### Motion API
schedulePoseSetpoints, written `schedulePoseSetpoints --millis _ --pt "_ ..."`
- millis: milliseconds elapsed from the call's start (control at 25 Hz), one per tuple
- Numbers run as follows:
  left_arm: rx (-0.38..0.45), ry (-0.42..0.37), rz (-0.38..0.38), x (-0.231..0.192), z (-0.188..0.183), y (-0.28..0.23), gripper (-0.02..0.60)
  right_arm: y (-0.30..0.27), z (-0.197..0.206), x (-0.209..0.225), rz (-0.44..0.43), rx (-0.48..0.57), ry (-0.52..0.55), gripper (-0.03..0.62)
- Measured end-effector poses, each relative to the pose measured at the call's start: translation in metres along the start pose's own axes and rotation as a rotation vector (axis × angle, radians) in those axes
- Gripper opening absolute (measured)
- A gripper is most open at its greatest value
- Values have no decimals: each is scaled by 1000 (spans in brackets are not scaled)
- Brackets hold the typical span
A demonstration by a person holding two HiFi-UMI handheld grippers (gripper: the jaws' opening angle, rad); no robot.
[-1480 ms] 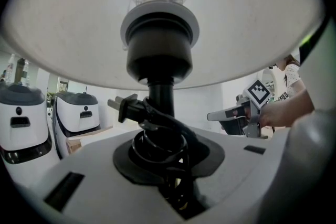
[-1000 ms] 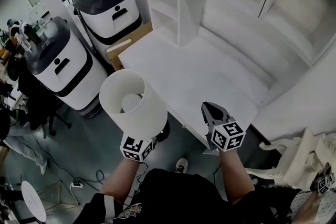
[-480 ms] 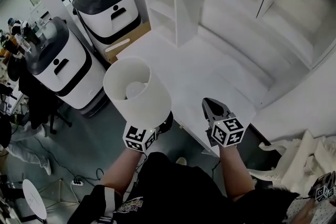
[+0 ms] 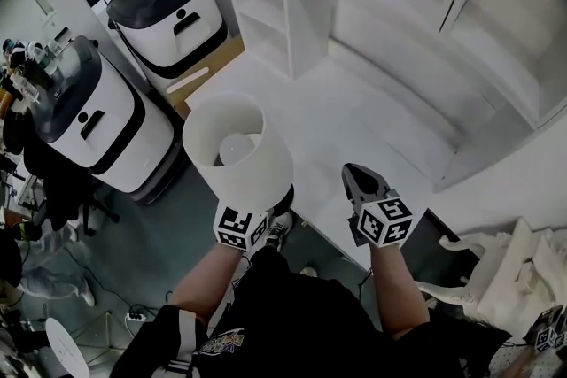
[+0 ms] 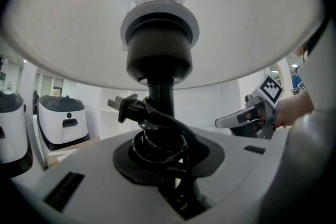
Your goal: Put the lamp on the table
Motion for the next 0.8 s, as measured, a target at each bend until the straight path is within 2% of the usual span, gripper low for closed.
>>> schedulePoseSetpoints --millis 280,800 --pt "-9 -20 70 -17 14 -64 103 -32 -5 42 78 6 -36 25" --pt "-18 -31 138 -47 26 -162 103 -82 -8 102 147 -12 -95 25"
Point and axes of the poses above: the fingertips, and each gripper's own axes: y backward along the fingers, x to its right, z out of its underside, the point moved 7 cm from there along y, backward along the fingers, and after that the axes turned 13 degrees about -z, right-handed, at the moved point
